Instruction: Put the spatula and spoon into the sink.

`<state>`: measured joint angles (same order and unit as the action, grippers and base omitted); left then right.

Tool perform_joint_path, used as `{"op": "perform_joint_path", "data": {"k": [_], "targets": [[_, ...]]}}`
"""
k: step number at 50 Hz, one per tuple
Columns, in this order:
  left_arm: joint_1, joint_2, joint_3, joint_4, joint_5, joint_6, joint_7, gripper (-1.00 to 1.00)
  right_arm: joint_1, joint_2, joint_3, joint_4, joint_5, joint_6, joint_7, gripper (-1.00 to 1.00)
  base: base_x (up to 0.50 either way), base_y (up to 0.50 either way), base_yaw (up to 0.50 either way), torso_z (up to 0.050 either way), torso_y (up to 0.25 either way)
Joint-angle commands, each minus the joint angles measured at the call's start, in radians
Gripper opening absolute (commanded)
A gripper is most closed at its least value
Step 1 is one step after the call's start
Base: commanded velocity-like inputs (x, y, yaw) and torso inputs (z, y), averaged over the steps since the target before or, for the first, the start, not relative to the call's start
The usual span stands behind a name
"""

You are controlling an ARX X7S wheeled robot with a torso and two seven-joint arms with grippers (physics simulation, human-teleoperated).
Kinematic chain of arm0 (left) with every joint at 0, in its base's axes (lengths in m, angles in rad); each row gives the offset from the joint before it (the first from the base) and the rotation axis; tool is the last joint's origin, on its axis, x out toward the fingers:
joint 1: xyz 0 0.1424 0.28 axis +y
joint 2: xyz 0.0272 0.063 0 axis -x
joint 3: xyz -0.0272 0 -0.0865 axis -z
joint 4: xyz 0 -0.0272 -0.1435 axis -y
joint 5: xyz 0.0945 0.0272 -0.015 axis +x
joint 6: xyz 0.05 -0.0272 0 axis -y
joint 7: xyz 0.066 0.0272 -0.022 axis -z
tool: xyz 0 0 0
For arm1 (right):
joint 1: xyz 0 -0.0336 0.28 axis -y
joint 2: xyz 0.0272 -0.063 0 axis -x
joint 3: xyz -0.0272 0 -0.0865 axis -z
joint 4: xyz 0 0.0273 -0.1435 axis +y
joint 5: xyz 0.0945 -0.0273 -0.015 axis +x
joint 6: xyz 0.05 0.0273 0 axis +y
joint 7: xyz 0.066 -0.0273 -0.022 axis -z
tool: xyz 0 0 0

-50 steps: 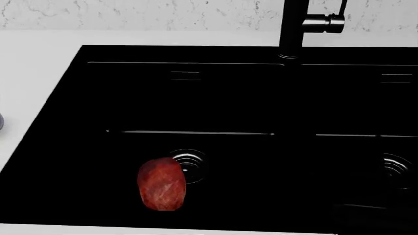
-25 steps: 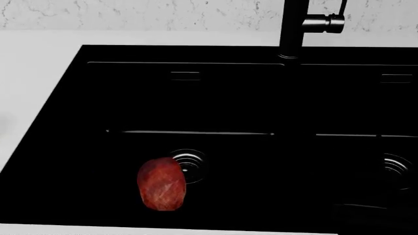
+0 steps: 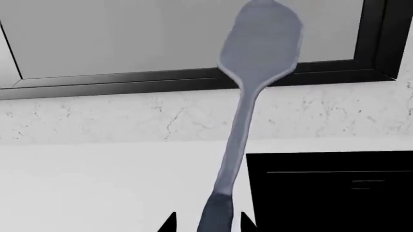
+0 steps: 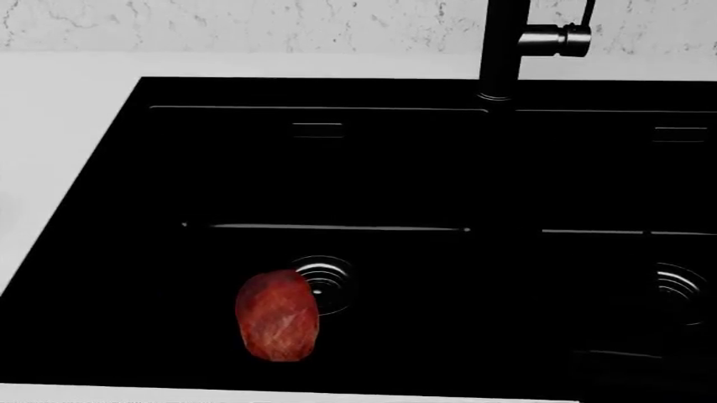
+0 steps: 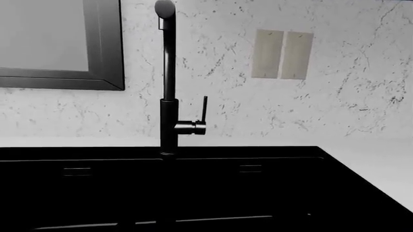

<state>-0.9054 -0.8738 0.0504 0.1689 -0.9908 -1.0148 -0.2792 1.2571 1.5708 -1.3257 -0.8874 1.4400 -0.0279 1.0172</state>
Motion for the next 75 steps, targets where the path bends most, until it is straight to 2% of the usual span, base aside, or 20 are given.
{"op": "perform_joint_path", "data": {"k": [1, 7, 12, 20, 21, 23, 27, 31, 35, 42, 49, 54, 64, 69, 75], "targets": [[-0.052, 0.043, 0.006, 0.016, 0.021, 0.014, 0.017, -1.00, 0.003, 0.000, 0.024, 0.005, -0.019, -0.001, -0.027, 1.00, 0.00, 0.00, 0.00, 0.000, 0.000], [-0.110, 0.104, 0.104, -0.027, 0.077, 0.033, 0.054, -1.00, 0.004, 0.000, 0.028, 0.006, -0.016, 0.001, -0.037, 1.00, 0.00, 0.00, 0.00, 0.000, 0.000], [-0.157, 0.152, 0.229, -0.069, 0.162, 0.046, 0.088, -1.00, 0.001, 0.000, 0.027, 0.012, -0.017, -0.002, -0.045, 1.00, 0.00, 0.00, 0.00, 0.000, 0.000], [-0.295, 0.206, 0.535, -0.155, 0.397, 0.037, 0.141, -1.00, -0.008, 0.000, 0.022, 0.023, -0.022, -0.009, -0.062, 1.00, 0.00, 0.00, 0.00, 0.000, 0.000], [-0.303, 0.211, 0.543, -0.161, 0.399, 0.032, 0.146, -1.00, -0.008, 0.000, 0.022, 0.023, -0.021, -0.010, -0.062, 1.00, 0.00, 0.00, 0.00, 0.000, 0.000], [-0.357, 0.217, 0.680, -0.187, 0.517, 0.027, 0.149, -1.00, -0.006, 0.000, 0.025, 0.021, -0.019, -0.005, -0.061, 1.00, 0.00, 0.00, 0.00, 0.000, 0.000], [-0.415, 0.233, 0.823, -0.225, 0.644, 0.048, 0.156, -1.00, -0.015, 0.000, 0.017, 0.022, -0.030, -0.021, -0.056, 1.00, 0.00, 0.00, 0.00, 0.000, 0.000], [-0.501, 0.250, 1.074, -0.266, 0.890, 0.122, 0.132, -1.00, -0.023, 0.000, 0.011, 0.025, -0.035, -0.033, -0.056, 1.00, 0.00, 0.00, 0.00, 0.000, 0.000], [-0.557, 0.281, 1.199, -0.343, 1.021, 0.206, 0.119, -1.00, -0.033, 0.000, 0.003, 0.027, -0.045, -0.047, -0.060, 1.00, 0.00, 0.00, 0.00, 0.000, 0.000], [-0.589, 0.326, 1.301, -0.401, 1.104, 0.281, 0.134, -1.00, -0.034, 0.000, 0.005, 0.026, -0.044, -0.046, -0.061, 1.00, 0.00, 0.00, 0.00, 0.000, 0.000], [-0.595, 0.359, 1.343, -0.431, 1.129, 0.339, 0.148, -1.00, -0.030, 0.000, 0.013, 0.021, -0.035, -0.035, -0.055, 1.00, 0.00, 0.00, 0.00, 0.000, 0.000], [-0.595, 0.374, 1.473, -0.470, 1.223, 0.355, 0.179, -1.00, -0.039, 0.000, 0.006, 0.022, -0.043, -0.044, -0.052, 1.00, 0.00, 0.00, 0.00, 0.000, 0.000], [-0.586, 0.376, 1.626, -0.512, 1.354, 0.392, 0.178, -1.00, -0.052, 0.000, -0.003, 0.023, -0.058, -0.060, -0.047, 1.00, 0.00, 0.00, 0.00, 0.000, 0.000], [-0.564, 0.394, 1.653, -0.541, 1.367, 0.413, 0.171, -1.00, -0.059, 0.000, -0.008, 0.025, -0.063, -0.068, -0.047, 1.00, 0.00, 0.00, 0.00, 0.000, 0.002], [-0.537, 0.436, 1.632, -0.586, 1.338, 0.477, 0.130, -1.00, -0.060, 0.000, -0.006, 0.028, -0.063, -0.069, -0.053, 1.00, 0.00, 0.00, 0.00, 0.000, 0.000]]}}
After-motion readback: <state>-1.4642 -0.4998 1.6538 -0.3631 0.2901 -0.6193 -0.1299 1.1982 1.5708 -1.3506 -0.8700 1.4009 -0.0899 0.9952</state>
